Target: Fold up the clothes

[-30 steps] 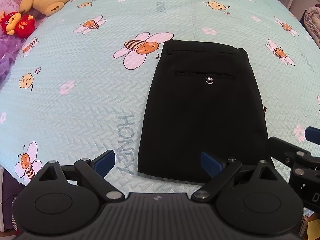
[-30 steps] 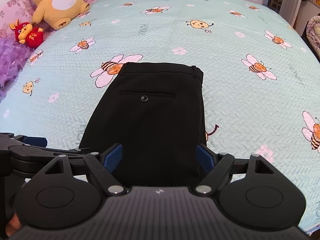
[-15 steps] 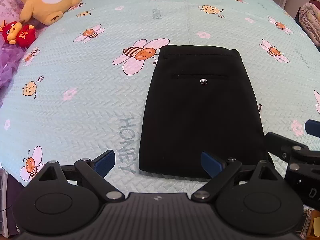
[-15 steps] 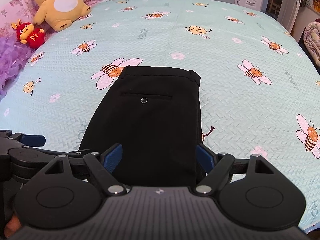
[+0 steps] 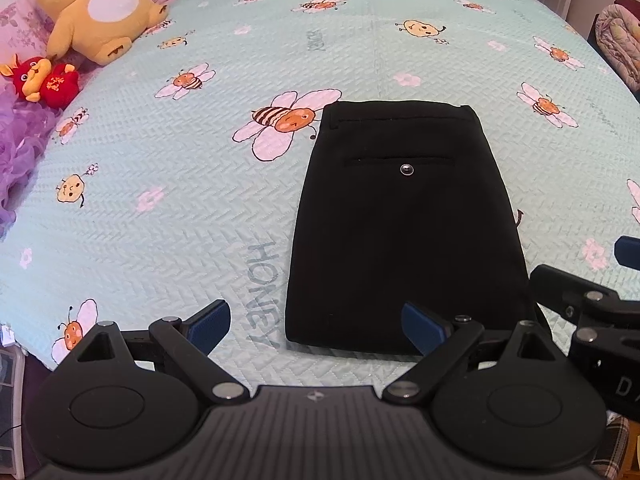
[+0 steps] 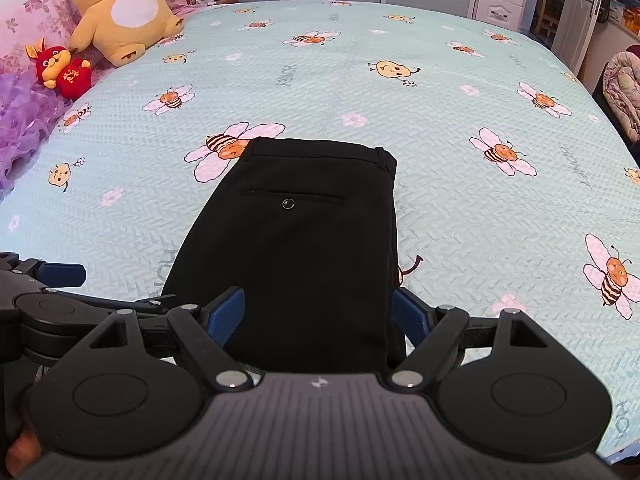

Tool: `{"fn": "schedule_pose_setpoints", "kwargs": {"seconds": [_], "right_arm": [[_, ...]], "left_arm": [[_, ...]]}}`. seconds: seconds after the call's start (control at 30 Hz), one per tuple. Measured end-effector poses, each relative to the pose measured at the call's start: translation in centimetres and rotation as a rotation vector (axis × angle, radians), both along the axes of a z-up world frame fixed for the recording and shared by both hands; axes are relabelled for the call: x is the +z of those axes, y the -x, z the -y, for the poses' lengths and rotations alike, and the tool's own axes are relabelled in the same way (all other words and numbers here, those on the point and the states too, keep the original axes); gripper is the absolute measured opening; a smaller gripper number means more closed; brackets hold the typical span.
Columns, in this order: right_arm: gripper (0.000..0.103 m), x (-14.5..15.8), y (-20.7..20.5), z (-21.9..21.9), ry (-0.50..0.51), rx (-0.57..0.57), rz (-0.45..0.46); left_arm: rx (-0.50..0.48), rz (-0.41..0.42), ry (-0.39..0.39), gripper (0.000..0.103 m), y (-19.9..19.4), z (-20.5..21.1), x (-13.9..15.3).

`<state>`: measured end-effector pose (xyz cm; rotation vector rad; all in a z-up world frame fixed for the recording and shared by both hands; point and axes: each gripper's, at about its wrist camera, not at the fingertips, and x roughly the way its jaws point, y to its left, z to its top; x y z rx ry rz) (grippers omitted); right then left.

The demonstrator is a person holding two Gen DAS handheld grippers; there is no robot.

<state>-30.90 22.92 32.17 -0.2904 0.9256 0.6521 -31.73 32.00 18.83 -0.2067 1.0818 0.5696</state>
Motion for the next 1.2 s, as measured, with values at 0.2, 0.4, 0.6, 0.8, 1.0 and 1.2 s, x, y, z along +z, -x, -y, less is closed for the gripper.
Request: {"fn": "schedule_pose_setpoints", "kwargs": {"seconds": [0.2,0.4,0.6,0.8,1.0,1.2], "right_arm": [[0.081,0.0,0.3,0.0,0.003,0.002,0.005],[0.081,-1.1,0.0,0.5,-0.012,0.005,-0.041],[0.081,-3.4,-0.6,1.1,-0.025,0.01,-0.1],[0.081,-6.3,-2.5,7.0,-0.182,-0.058,-0.103],[0.081,-9.8,-5.2,15.0,-0.32,-0.24,-0.074],[0.081,-13.1,-9.4,21.4,-0.28,-0.458,-0.002]], "left_arm": [[0.002,-0.001,-0.01,0.096,0.0,0.1,0.0],[0.003,-0.024,-0.007,0.096,-0.1,0.2,-0.9],[-0.012,-0.063,0.012,0.096,-0.7,0.8,-2.9],[-0.052,0.085,0.002,0.092,-0.6,3.2,-3.2],[-0.241,0.157,-0.019,0.092,-3.8,9.5,-4.7],[-0.461,0.161,0.012,0.092,-9.8,17.5,-7.7]]}}
